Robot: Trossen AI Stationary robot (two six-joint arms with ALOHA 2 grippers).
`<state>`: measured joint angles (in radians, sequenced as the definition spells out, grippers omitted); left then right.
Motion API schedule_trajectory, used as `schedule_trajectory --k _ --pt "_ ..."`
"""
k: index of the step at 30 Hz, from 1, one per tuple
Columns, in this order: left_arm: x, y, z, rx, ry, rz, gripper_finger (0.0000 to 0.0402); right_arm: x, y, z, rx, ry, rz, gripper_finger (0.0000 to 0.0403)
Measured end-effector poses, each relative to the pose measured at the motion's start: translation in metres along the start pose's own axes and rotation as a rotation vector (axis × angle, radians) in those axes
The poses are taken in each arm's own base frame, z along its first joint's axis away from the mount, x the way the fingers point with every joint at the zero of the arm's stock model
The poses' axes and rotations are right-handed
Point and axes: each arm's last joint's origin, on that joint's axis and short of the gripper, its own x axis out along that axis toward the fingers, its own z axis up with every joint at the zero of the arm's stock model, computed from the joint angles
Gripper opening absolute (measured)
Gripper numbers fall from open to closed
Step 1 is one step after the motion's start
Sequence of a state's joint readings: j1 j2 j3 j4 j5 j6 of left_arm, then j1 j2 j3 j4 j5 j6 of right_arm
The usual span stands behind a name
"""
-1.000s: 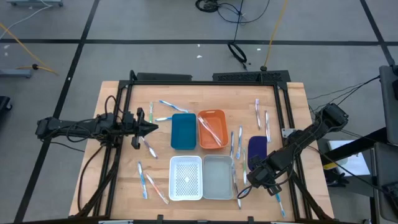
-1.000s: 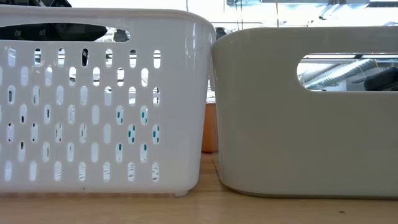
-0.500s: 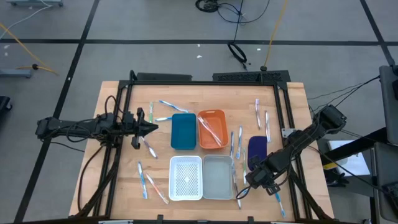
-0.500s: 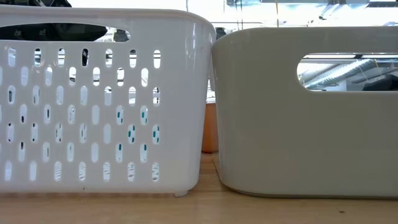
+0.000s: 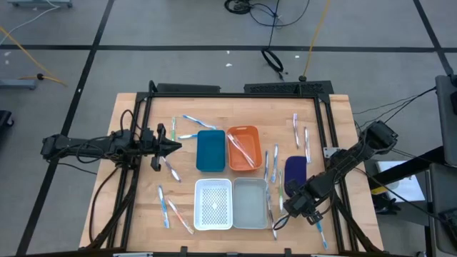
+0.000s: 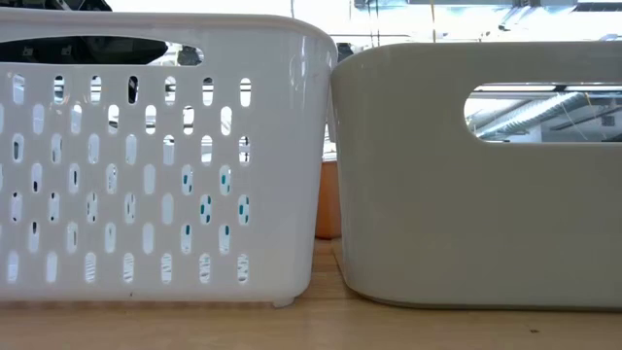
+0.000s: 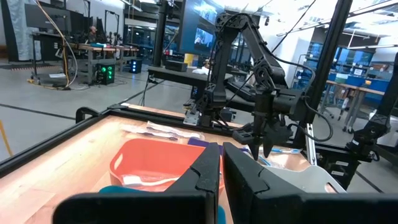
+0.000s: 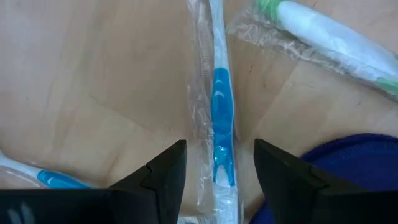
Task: Pick & Place Toothbrushes
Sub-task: Put the blue toothbrush into the blue bin
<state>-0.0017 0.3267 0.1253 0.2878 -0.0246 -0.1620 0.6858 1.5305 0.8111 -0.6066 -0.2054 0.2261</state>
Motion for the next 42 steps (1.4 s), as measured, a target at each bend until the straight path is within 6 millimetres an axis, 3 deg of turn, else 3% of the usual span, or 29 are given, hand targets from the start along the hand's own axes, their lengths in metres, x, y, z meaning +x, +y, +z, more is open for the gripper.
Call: schedule_trajectory --k 11,26,32,37,42 --pt "0.0 0.0 0.0 0.001 0.001 0.0 0.0019 0.014 -0.004 -0.014 0.008 0.002 -0.072 0.0152" --pt "0.0 0.0 0.0 0.001 0.0 0.0 0.0019 0.017 -0.006 -0.019 0.007 0.019 -0.082 0.0023" --pt "0.0 0.0 0.0 0.001 0.0 0.0 0.0019 0.012 -0.005 -0.017 0.007 -0.021 -0.071 0.0016" --pt "0.0 0.0 0.0 -0.002 0.0 0.0 0.0019 -0.001 -0.002 -0.018 -0.004 -0.082 -0.059 0.0026" --pt "0.0 0.0 0.0 -0.004 -0.001 0.0 0.0019 -0.016 0.001 -0.021 -0.014 -0.127 -0.031 0.001"
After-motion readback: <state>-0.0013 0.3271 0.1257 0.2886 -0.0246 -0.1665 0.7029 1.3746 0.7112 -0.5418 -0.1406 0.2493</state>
